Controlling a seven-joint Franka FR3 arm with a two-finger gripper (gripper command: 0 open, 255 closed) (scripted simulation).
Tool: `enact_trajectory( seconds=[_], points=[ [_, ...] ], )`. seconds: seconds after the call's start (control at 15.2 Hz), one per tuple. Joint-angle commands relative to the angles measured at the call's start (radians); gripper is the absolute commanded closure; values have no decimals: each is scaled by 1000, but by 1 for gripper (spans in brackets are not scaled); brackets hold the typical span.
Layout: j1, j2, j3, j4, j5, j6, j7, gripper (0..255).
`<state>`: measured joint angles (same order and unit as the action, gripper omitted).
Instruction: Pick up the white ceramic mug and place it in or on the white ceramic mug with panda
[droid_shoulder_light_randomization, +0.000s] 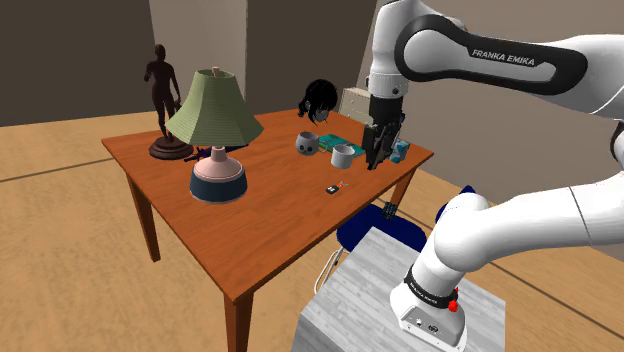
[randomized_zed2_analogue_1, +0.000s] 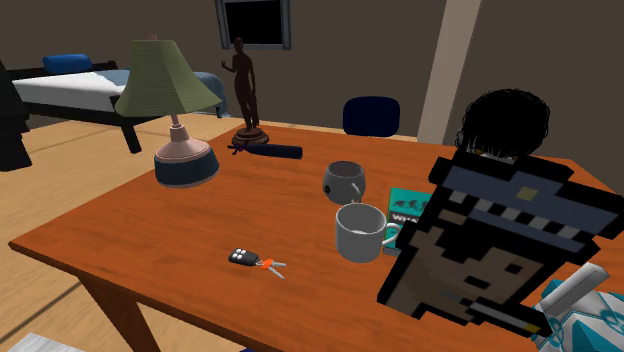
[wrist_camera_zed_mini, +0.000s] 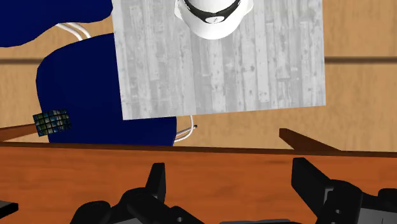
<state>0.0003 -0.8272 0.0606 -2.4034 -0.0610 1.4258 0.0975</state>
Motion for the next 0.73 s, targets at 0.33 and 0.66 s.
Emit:
enact_trajectory(
  seconds=[0.33, 0.66],
  points=[
    [-35, 82, -84, -33, -64, 150, -72, 0],
    [-68, 196, -167, -32, -112, 299, -140, 0]
  ],
)
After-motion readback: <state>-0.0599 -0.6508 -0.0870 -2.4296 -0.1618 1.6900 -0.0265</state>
